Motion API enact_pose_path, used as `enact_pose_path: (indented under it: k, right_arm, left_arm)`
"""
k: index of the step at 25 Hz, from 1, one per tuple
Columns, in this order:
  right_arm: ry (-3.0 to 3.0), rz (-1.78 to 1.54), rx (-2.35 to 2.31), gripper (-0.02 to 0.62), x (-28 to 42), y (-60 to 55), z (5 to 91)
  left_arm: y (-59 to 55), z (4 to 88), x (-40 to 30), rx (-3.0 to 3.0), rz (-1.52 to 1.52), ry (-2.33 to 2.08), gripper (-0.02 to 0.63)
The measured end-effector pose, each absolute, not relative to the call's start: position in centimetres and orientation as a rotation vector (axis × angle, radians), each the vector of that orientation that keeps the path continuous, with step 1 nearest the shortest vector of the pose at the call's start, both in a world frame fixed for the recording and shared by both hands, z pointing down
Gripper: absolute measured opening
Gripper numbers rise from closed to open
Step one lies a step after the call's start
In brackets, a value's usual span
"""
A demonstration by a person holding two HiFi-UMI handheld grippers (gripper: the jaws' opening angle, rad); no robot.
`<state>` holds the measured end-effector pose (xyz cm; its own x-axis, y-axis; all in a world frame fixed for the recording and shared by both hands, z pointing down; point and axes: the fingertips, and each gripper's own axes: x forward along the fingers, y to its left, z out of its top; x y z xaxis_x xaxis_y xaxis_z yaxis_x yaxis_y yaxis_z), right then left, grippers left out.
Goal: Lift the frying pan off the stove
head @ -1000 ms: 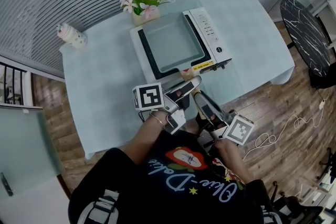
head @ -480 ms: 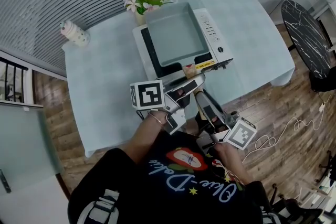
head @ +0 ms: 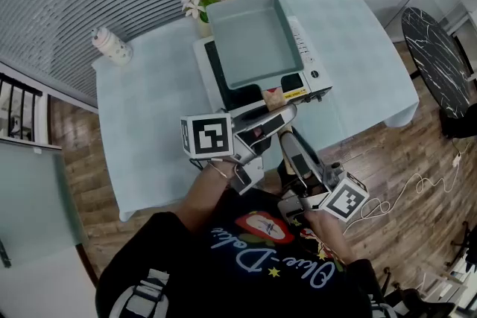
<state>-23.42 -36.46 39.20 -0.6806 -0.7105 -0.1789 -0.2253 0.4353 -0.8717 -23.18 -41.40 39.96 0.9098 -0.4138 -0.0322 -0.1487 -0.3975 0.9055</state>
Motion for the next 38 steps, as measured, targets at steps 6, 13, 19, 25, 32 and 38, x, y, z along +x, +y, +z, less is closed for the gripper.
enact_pose_path:
  k: [6, 13, 19, 25, 32, 38]
  right_arm:
    - [2.173, -1.158, -0.767, 0.123, -23.6, -36.3, 37.9]
    - [2.175, -1.153, -0.757, 0.124, -23.5, -36.1, 37.7]
    - [2.183, -1.147, -0.756, 0.124, -23.6, -36.0, 37.6]
    - [2.185, -1.151, -0.754, 0.124, -23.6, -36.1, 37.5]
    - [2.179, -1.154, -0.755, 0.124, -23.7, -36.0, 37.6]
    - [2.179, -1.153, -0.758, 0.126, -23.5, -35.8, 37.6]
  left_arm:
    - [-41.2, 38.4, -23.4, 2.018, -0.304, -0.408, 0.181]
    - [-41.1, 38.2, -23.3, 2.023, -0.303, -0.409, 0.183]
    - [-41.0, 38.1, -23.3, 2.024, -0.304, -0.408, 0.183]
    - [-41.1, 38.0, -23.3, 2.023, -0.305, -0.414, 0.183]
    - [-41.0, 38.0, -23.3, 2.018, -0.306, -0.412, 0.182]
    - [-40.8, 38.1, -23.2, 2.014, -0.306, -0.411, 0.183]
